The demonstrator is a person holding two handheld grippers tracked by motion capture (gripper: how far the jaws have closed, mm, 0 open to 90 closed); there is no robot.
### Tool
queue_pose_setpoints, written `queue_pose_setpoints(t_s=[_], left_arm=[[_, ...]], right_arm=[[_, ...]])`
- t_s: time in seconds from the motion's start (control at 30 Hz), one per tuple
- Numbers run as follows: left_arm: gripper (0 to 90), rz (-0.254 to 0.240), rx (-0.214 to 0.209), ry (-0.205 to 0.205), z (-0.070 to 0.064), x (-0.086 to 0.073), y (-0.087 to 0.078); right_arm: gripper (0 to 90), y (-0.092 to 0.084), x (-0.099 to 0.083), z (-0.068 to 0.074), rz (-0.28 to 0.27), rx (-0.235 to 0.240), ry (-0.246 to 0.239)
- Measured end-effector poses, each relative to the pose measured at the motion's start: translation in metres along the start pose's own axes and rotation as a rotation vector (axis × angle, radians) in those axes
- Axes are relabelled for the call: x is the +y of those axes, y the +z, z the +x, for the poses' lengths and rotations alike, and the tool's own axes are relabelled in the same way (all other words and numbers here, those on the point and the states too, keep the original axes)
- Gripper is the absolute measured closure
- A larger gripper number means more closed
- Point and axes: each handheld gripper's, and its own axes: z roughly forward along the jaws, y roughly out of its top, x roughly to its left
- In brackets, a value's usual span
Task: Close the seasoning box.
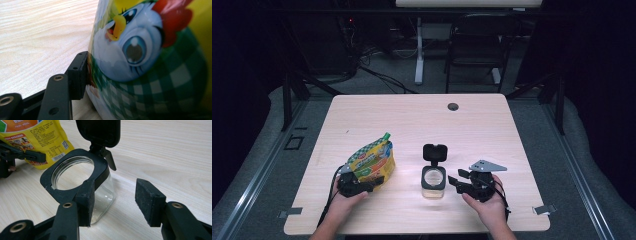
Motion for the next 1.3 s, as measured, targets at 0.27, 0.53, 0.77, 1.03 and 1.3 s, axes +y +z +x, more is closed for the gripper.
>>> queue_pose_setpoints(t_s=[0.27,0.53,0.77,1.03,1.3], left_arm=[[46.1,0.005,0.01,0.005,-0.001,0.001,-0.001],[46.3,0.008,0.015,0.038,-0.006,0.005,-0.003],[46.4,-0.003,0.035,0.067,-0.01,0.009,-0.007],[46.5,-0.018,0.067,0.099,-0.013,0.014,-0.015],[46.5,-0.059,0.092,0.124,-0.017,0.021,-0.026]], right_arm=[[50.1,-0.001,0.0,0.0,-0.008,-0.003,0.007],[50.0,-0.001,0.0,0.0,-0.017,0.001,0.009],[49.9,-0.001,0.0,0.0,-0.016,-0.002,0.006],[49.8,-0.002,0.0,0.0,-0.015,-0.005,0.003],[49.8,-0.002,0.0,0.0,-0.021,-0.006,0.002]])
